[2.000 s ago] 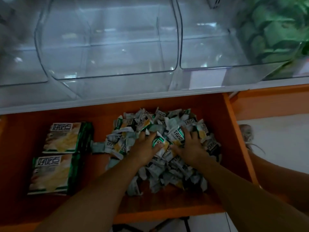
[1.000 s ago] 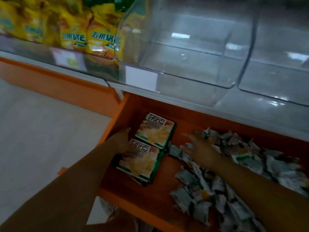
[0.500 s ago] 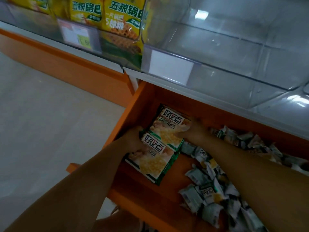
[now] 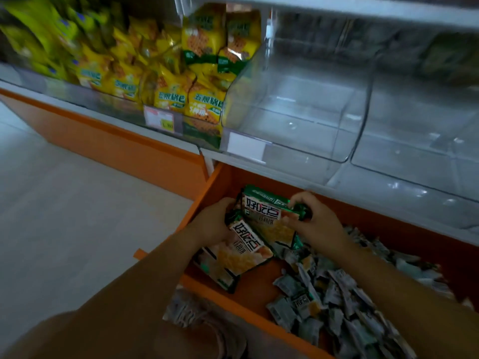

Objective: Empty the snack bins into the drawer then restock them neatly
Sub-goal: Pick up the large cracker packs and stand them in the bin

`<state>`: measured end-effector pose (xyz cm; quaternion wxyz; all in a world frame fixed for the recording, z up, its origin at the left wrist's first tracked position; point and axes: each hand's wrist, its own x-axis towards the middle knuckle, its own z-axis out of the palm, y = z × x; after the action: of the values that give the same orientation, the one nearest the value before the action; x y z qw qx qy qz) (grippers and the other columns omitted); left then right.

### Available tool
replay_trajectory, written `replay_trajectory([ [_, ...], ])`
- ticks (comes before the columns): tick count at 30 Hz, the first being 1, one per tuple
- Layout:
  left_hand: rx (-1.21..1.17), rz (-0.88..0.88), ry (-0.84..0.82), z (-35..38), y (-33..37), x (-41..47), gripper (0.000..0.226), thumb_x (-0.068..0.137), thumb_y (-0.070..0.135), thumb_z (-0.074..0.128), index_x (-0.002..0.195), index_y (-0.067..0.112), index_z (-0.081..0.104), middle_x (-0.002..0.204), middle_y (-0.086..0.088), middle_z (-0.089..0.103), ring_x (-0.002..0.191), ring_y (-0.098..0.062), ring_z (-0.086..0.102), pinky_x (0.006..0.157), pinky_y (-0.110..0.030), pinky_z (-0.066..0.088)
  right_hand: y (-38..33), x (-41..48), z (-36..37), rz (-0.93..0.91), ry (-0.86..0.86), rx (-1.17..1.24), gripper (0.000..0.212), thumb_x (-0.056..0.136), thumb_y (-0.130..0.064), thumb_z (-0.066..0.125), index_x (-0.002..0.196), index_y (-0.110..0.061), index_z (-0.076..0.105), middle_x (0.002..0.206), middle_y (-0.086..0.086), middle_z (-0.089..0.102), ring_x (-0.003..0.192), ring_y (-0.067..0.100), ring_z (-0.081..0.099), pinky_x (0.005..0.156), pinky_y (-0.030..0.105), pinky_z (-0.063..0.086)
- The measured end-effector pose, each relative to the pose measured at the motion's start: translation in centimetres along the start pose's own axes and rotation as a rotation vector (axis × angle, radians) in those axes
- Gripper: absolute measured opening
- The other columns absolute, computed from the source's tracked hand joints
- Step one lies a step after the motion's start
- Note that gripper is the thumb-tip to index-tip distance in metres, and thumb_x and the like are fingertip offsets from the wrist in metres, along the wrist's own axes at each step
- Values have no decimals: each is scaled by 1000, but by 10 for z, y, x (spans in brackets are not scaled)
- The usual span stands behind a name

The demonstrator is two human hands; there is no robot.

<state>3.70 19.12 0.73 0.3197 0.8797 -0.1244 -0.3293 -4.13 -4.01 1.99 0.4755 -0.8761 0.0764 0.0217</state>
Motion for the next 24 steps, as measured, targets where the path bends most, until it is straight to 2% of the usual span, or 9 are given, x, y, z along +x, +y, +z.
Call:
replay_trajectory([
  [1, -15, 39, 25, -11, 14, -9, 84, 77, 7, 81, 147, 19, 36, 142, -3, 50, 121, -21, 54, 86, -30, 53, -13, -7, -14, -26, 27, 20, 19, 86, -24, 71, 90, -31, 53, 94, -20, 57, 79, -5, 57, 60, 7, 41],
  [3, -47, 114, 39, -34, 40, -27, 65, 80, 6, 77, 138, 19, 49, 131, -3, 60, 104, -16, 63, 76, -24, 55, -39, -16, -40, -68, 88, 49, 16, 87, -27, 70, 90, -33, 55, 93, -18, 58, 74, -4, 57, 61, 11, 42],
  [6, -178, 176, 103, -65, 69, -50, 55, 83, 5, 75, 132, 17, 53, 113, -9, 68, 82, -24, 72, 72, -35, 61, -74, -21, -74, -145, 219, 91, 18, 85, -26, 71, 89, -34, 56, 86, -18, 62, 75, -3, 60, 60, 13, 47],
  [8, -235, 201, 157, -82, 85, -60, 60, 83, 9, 76, 135, 22, 49, 104, -10, 70, 78, -25, 73, 72, -39, 61, -93, -19, -91, -190, 264, 153, 20, 83, -19, 73, 89, -29, 56, 83, -17, 65, 79, 2, 65, 65, 23, 56],
  [12, -398, 298, 257, -98, 105, -64, 58, 85, 15, 73, 136, 26, 47, 92, -9, 74, 77, -23, 73, 74, -44, 61, -122, 2, -119, -224, 336, 210, 23, 81, -16, 74, 87, -23, 54, 90, -8, 70, 85, 13, 69, 69, 34, 59],
  [14, -509, 342, 311, -102, 110, -60, 52, 87, 14, 71, 132, 28, 48, 92, -11, 73, 76, -20, 73, 69, -38, 61, -131, 21, -130, -230, 376, 244, 23, 82, -13, 72, 86, -22, 52, 96, 1, 70, 86, 11, 71, 73, 37, 60],
  [19, -597, 367, 395, -120, 111, -41, 35, 88, 21, 70, 119, 26, 55, 76, -5, 73, 64, -16, 69, 56, -26, 54, -128, 88, -141, -156, 358, 102, 21, 86, -16, 72, 87, -23, 52, 95, -3, 68, 83, 15, 70, 76, 49, 56],
  [22, -591, 336, 395, -128, 105, -26, 28, 86, 25, 72, 112, 24, 59, 74, -5, 70, 61, -14, 64, 59, -31, 51, -116, 136, -143, -120, 372, -37, 20, 85, -16, 73, 89, -20, 54, 101, 4, 63, 77, 16, 63, 69, 33, 50],
  [24, -600, 305, 391, -128, 102, -16, 23, 85, 26, 73, 105, 24, 62, 82, -11, 71, 63, -15, 62, 61, -34, 53, -108, 164, -143, -123, 380, -157, 20, 83, -14, 73, 90, -15, 55, 101, 5, 56, 87, 21, 58, 73, 27, 42],
])
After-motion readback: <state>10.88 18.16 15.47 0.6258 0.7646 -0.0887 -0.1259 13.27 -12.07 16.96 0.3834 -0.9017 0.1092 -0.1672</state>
